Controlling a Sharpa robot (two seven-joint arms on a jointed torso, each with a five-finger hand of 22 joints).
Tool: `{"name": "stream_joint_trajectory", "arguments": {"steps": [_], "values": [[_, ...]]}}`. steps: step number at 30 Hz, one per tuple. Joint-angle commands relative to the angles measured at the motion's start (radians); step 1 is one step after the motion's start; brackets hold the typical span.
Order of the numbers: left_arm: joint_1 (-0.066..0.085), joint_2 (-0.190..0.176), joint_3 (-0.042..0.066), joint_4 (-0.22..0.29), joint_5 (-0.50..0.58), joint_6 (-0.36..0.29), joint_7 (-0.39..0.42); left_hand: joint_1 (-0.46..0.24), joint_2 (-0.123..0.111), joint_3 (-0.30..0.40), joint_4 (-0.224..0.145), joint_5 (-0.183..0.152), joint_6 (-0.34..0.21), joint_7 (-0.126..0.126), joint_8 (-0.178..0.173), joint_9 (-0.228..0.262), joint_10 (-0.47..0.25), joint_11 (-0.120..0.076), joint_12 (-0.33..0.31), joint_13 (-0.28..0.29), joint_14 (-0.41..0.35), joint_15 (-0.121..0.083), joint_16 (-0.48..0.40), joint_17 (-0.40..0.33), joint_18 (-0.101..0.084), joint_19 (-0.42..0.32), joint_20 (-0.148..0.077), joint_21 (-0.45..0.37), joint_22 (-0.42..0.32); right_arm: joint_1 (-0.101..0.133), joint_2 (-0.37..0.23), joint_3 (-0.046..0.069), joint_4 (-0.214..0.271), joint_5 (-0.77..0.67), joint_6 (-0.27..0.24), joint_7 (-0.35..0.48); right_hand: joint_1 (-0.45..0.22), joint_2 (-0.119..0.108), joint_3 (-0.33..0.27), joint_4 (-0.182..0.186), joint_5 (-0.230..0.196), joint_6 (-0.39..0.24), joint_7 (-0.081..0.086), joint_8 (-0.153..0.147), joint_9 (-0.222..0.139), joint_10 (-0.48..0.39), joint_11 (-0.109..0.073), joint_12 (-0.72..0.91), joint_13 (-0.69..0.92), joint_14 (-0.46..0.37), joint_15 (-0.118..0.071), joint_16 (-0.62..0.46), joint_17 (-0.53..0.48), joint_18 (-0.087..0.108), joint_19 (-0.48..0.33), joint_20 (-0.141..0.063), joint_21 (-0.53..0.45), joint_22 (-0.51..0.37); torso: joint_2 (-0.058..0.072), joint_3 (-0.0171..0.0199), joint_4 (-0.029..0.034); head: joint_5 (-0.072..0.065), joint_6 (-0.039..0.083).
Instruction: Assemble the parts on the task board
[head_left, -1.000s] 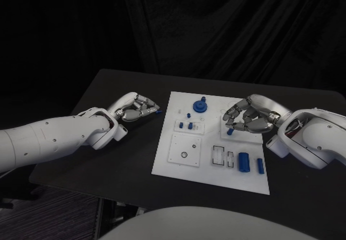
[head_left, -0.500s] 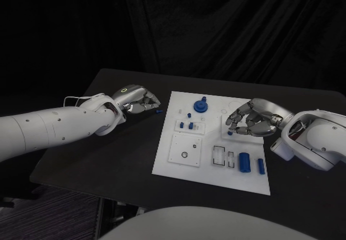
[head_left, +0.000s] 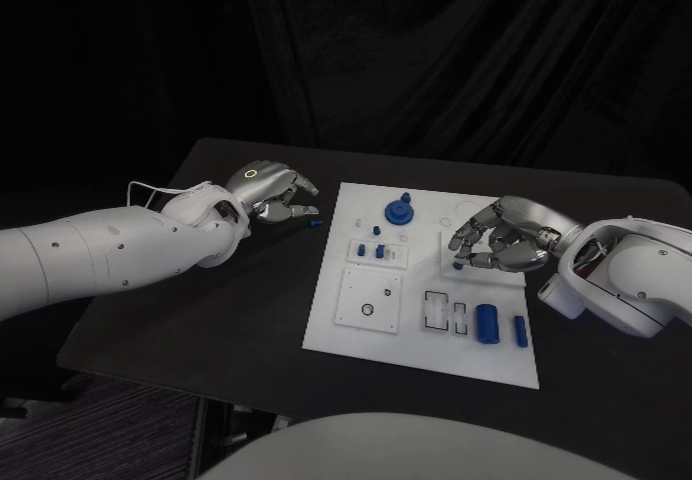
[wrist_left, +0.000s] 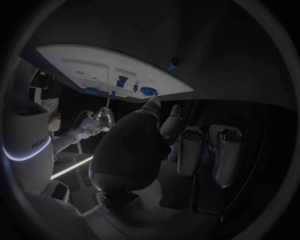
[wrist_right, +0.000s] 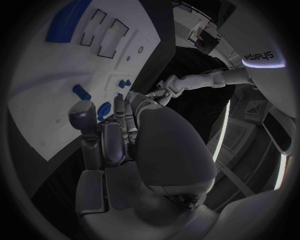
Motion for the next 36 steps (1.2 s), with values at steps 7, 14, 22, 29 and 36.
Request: {"name": "stream_joint_trajectory", "arguments": {"steps": [7,14,22,29,36], "values": [[0.003,-0.009,0.001,0.023,0.005,0.015,-0.045,0.007,-0.011,0.009,-0.007,0.042,-0.101,-0.001,-0.001,0.012,-0.804,-0.002,-0.478,-0.201,-0.255,0.018,-0.213,-0.135,0.038,-0.075,0.017,-0.113,0.165,0.001,0.000,0.000,-0.005,-0.005,-0.001,-0.017,0.001,0.007,-0.005,0.001,-0.005,0.009,-0.003,-0.005,-0.003,0.008,-0.001,0.005,0.002,0.004,0.000,0.001,-0.005,0.001,0.002,0.004,-0.005,0.108,-0.002,-0.0007,-0.0016,0.011,0.000],[0.002,-0.014,0.001,0.039,0.020,0.010,-0.029,0.024,-0.019,0.020,-0.021,0.083,-0.125,-0.023,0.007,0.030,-0.845,-0.014,-0.665,-0.353,-0.322,-0.005,-0.358,-0.308,0.042,-0.079,0.006,-0.136,0.160,0.000,-0.001,0.000,-0.008,-0.005,0.003,-0.019,0.004,0.008,-0.005,-0.001,0.003,0.011,-0.003,-0.006,-0.008,0.007,-0.002,0.006,0.002,0.004,-0.001,0.000,-0.006,0.001,0.001,0.003,-0.006,0.108,-0.002,-0.0011,0.0020,0.008,0.000],[-0.004,-0.010,0.000,0.026,0.024,0.012,-0.022,0.040,-0.032,0.034,-0.049,0.121,-0.193,-0.029,-0.006,0.025,-0.978,-0.010,-0.799,-0.487,-0.407,-0.004,-0.468,-0.465,0.072,-0.176,-0.001,-0.245,0.100,0.000,-0.009,0.000,-0.007,-0.005,0.006,-0.022,0.006,0.008,-0.005,-0.003,0.010,0.014,-0.003,-0.007,-0.013,0.007,-0.002,0.007,0.002,0.004,-0.001,0.000,-0.007,0.001,0.001,0.003,-0.006,0.108,-0.002,-0.0017,0.0018,0.005,0.000],[-0.018,0.000,0.000,0.015,0.024,0.007,-0.033,0.045,-0.027,0.043,-0.059,0.118,-0.180,-0.033,0.005,0.029,-0.951,-0.015,-0.788,-0.519,-0.370,-0.012,-0.452,-0.487,0.057,-0.109,-0.009,-0.201,0.132,0.000,-0.013,0.000,-0.008,-0.005,0.011,-0.024,0.007,0.008,-0.005,-0.003,0.012,0.015,-0.003,-0.007,-0.014,0.006,-0.002,0.008,0.002,0.004,-0.001,0.000,-0.007,0.001,0.001,0.003,-0.006,0.108,-0.001,-0.0022,0.0001,0.010,0.000],[-0.044,0.012,0.000,-0.005,0.024,0.002,-0.050,0.035,-0.025,0.042,-0.060,0.119,-0.156,-0.024,0.018,0.034,-0.927,-0.013,-0.778,-0.540,-0.349,-0.013,-0.437,-0.496,0.052,-0.085,-0.014,-0.186,0.144,0.000,-0.012,0.000,-0.010,-0.005,0.014,-0.025,0.007,0.008,-0.005,-0.003,0.015,0.015,-0.003,-0.008,-0.015,0.006,-0.002,0.008,0.002,0.003,-0.001,-0.001,-0.008,0.001,0.000,0.003,-0.008,0.108,-0.001,-0.0026,0.0020,0.008,0.000]]}}
